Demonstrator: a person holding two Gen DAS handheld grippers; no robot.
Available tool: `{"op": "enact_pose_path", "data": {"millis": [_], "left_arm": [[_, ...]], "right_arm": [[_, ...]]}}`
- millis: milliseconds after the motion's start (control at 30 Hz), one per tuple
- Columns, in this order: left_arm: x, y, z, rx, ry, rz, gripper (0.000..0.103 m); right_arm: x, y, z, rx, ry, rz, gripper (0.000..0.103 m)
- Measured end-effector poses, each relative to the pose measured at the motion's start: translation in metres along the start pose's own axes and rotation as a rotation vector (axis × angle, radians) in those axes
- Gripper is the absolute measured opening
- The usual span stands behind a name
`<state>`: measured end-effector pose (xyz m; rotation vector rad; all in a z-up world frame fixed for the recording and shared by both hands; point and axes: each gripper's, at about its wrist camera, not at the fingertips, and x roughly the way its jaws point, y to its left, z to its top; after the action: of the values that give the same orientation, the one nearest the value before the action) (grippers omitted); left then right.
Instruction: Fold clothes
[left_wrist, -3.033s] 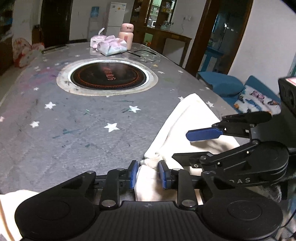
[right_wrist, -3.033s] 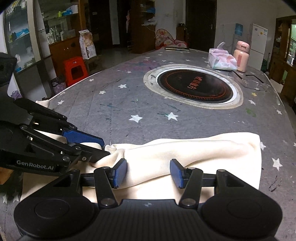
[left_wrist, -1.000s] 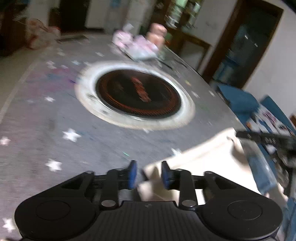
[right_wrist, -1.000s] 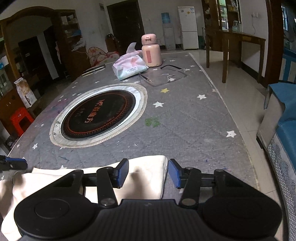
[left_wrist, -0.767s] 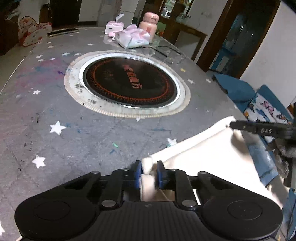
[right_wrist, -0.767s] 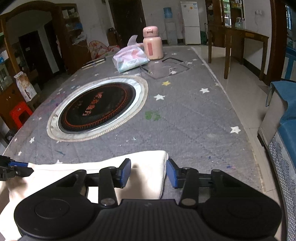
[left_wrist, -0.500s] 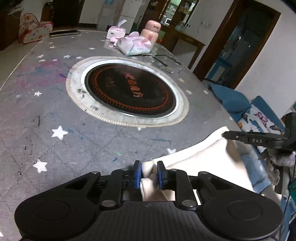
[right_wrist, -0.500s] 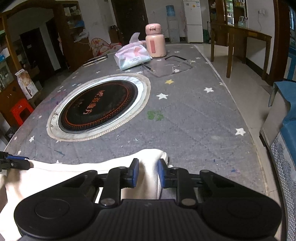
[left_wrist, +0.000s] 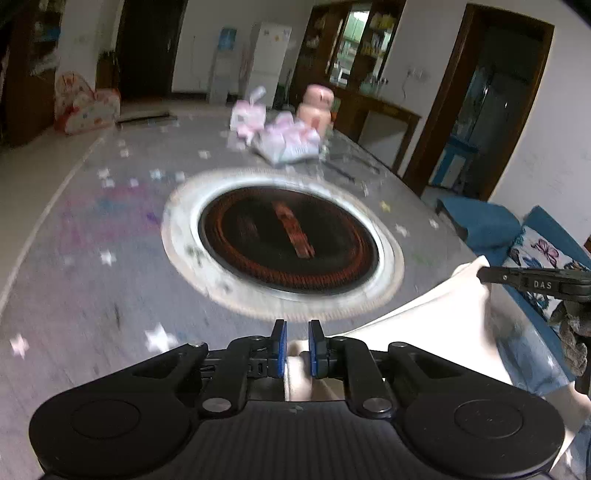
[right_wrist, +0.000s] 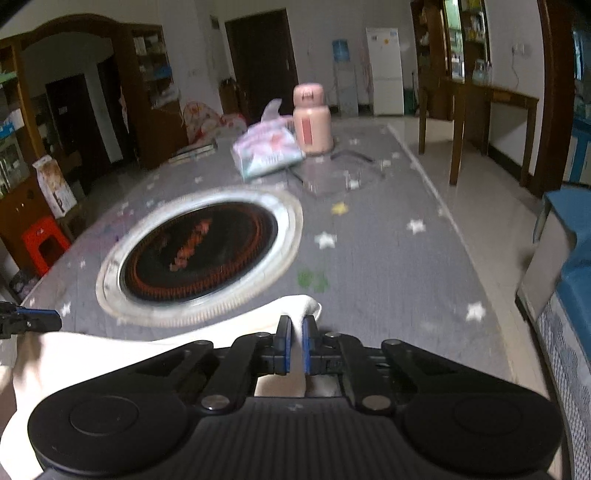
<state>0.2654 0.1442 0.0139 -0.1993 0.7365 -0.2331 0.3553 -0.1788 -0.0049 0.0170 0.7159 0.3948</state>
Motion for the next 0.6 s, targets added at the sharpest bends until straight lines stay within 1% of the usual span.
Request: {"op": "enact_pose_path", "data": {"millis": [67,133,200,233,300,333,367,400,433,467,500,533,567,600], "left_arm": [[0.0,0.007,0.007,-0.02,-0.007,-0.042,0.017],[0.002,0.011,0.007,-0.018,-0.006,-0.027,0.019],[0.004,0.015,0.003,-0.015,0.002,0.008,0.022],[0.003,0.017,-0.002,-0.028,0.007,0.014,0.026],[-0.004,0.02,-0.01,-0.03,0.005,0.039,0.043],[-0.007,0.022,-0.014,-0.03,0.004,0.052,0.06],[-0.01,0.024,-0.018,-0.031,0.003,0.065,0.068],[-0.015,0.025,-0.022,-0.028,0.002,0.078,0.07],[-0.02,0.026,-0.027,-0.017,0.001,0.096,0.076],[-0.025,0.026,-0.032,-0.012,0.001,0.117,0.087],[-0.031,0.028,-0.038,-0.012,-0.001,0.139,0.093],[-0.036,0.028,-0.045,-0.014,-0.007,0.157,0.1],[-0.042,0.029,-0.051,-0.015,-0.011,0.172,0.103],[-0.047,0.028,-0.056,-0.014,-0.011,0.177,0.103]], "right_arm": [[0.002,0.003,0.007,0.002,-0.025,0.003,0.005],[0.005,0.005,0.012,-0.003,-0.042,0.006,0.006],[0.012,0.006,0.015,0.003,-0.025,0.001,0.007],[0.015,0.006,0.014,0.007,-0.013,-0.007,0.01],[0.018,0.008,0.011,-0.007,-0.001,-0.014,0.011],[0.017,0.009,0.01,-0.012,0.002,-0.013,0.014],[0.015,0.01,0.006,-0.02,0.009,-0.01,0.016],[0.012,0.013,0.003,-0.031,0.018,-0.004,0.019],[0.007,0.016,-0.001,-0.045,0.026,0.008,0.022],[0.002,0.02,-0.005,-0.064,0.036,0.025,0.025],[-0.004,0.025,-0.01,-0.084,0.045,0.044,0.034],[-0.011,0.03,-0.015,-0.104,0.051,0.062,0.041],[-0.018,0.037,-0.021,-0.13,0.058,0.084,0.042],[-0.027,0.046,-0.028,-0.161,0.067,0.112,0.042]]}}
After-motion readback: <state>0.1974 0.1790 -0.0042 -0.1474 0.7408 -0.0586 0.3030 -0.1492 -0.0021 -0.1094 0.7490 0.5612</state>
